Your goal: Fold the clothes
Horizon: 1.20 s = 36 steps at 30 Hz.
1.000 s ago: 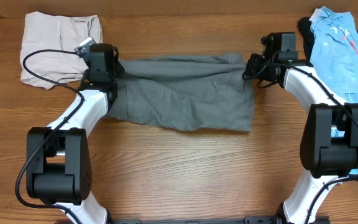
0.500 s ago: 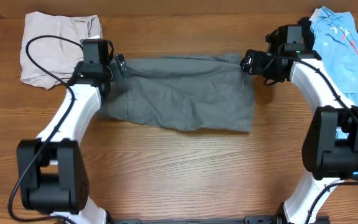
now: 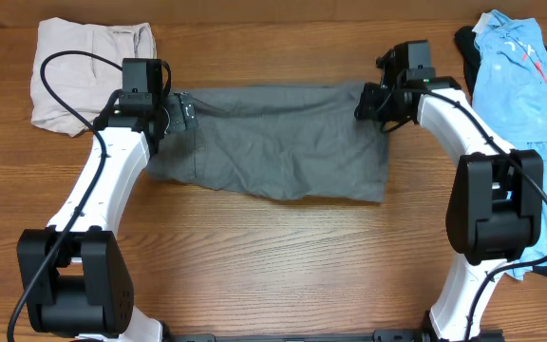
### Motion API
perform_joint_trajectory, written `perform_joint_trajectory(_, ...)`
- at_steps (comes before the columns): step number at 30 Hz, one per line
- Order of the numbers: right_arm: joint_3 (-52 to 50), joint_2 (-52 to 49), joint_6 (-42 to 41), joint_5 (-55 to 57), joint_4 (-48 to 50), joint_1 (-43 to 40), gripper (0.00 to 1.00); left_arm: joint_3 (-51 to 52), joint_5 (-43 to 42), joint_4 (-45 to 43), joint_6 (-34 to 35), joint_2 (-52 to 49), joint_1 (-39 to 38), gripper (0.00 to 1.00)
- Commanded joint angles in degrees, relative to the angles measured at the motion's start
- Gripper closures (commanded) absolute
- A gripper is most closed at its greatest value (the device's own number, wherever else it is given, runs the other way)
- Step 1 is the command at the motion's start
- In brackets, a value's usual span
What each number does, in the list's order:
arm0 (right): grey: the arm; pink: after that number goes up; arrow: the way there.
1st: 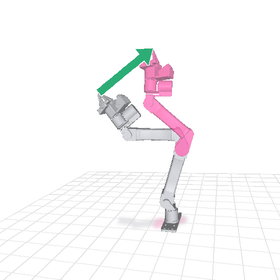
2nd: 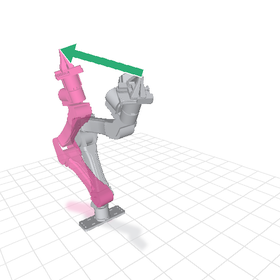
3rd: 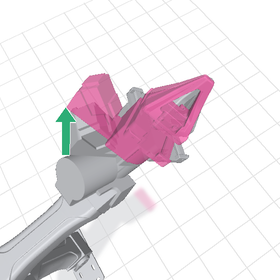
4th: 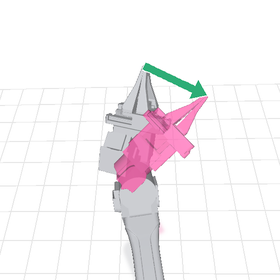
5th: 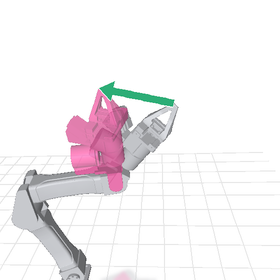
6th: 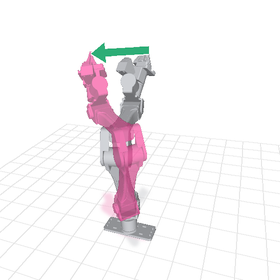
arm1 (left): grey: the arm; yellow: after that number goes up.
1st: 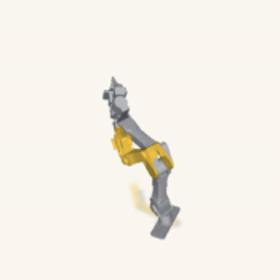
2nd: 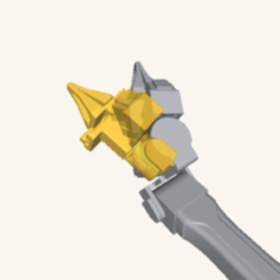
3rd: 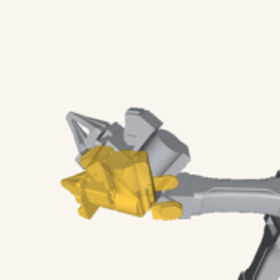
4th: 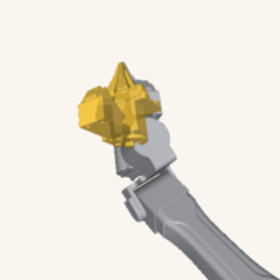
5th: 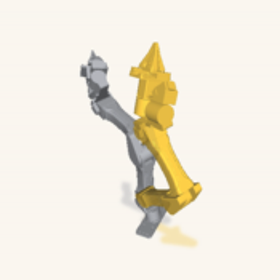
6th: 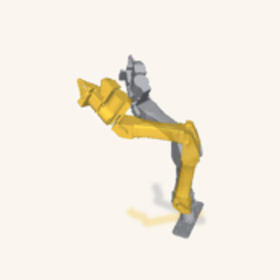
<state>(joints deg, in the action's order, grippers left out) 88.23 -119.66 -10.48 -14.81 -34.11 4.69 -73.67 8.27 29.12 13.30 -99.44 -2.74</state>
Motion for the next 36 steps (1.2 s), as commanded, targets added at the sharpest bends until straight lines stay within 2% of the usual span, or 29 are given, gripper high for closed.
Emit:
perform_joint_trajectory(1,8.4,0.2,-0.2,0.4,0.3,-1.1,0.96,-0.5,-0.4,-0.2,-0.9,-0.2,0.1,0.0)
perform_joint_trajectory(9,9.7,-1.9,-0.2,4.9,4.2,-1.2,0.96,-0.5,-0.2,-0.2,-0.9,-0.2,0.2,0.0)
perform_joint_trajectory(10,9.7,-2.8,-0.2,5.6,4.3,-1.2,0.79,-0.5,0.0,-0.3,-1.0,-0.2,0.2,0.0)
perform_joint_trajectory(11,9.7,-3.6,-0.2,5.9,4.5,-1.3,0.21,-0.5,0.1,-0.3,-1.2,-0.2,0.3,0.0)
perform_joint_trajectory(12,9.7,-3.9,-0.2,6.3,4.5,-1.4,0.0,-0.5,0.3,-0.3,-1.1,-0.2,0.3,0.0)
perform_joint_trajectory(17,10.4,-3.0,-0.2,7.0,2.4,-2.9,0.0,-0.5,0.7,0.3,-1.6,-0.2,0.3,0.0)
perform_joint_trajectory(21,12.9,-0.9,0.4,4.0,-8.1,-5.1,0.0,-0.5,-1.8,5.1,-3.0,-0.5,1.2,0.0)
perform_joint_trajectory(24,13.0,-0.7,3.4,-2.2,-13.8,-6.1,0.0,-0.5,-4.0,9.4,-3.0,-1.1,3.1,0.0)
perform_joint_trajectory(27,13.0,-0.8,6.4,-3.4,-19.0,-5.8,0.0,-0.4,-5.3,11.6,-3.0,-1.8,5.8,0.0)
perform_joint_trajectory(28,13.0,-0.8,7.1,-3.3,-19.7,-5.5,0.02,-0.4,-6.0,11.6,-3.1,-1.8,6.7,0.0)
perform_joint_trajectory(30,12.2,-0.8,7.3,-3.4,-20.0,-4.9,0.12,-0.4,-9.2,11.3,-4.5,-1.8,9.1,0.0)
perform_joint_trajectory(31,11.6,-0.8,7.3,-3.7,-20.1,-4.6,0.21,-0.4,-10.5,11.2,-5.9,-1.9,10.0,0.0)
perform_joint_trajectory(33,10.9,-0.8,7.3,-5.1,-20.1,-4.4,0.31,-0.4,-12.8,11.1,-8.4,-2.5,11.3,0.0)
perform_joint_trajectory(36,10.3,-0.8,7.3,-7.4,-20.9,-4.3,0.32,-0.4,-17.9,11.1,-12.0,-4.6,13.5,0.0)
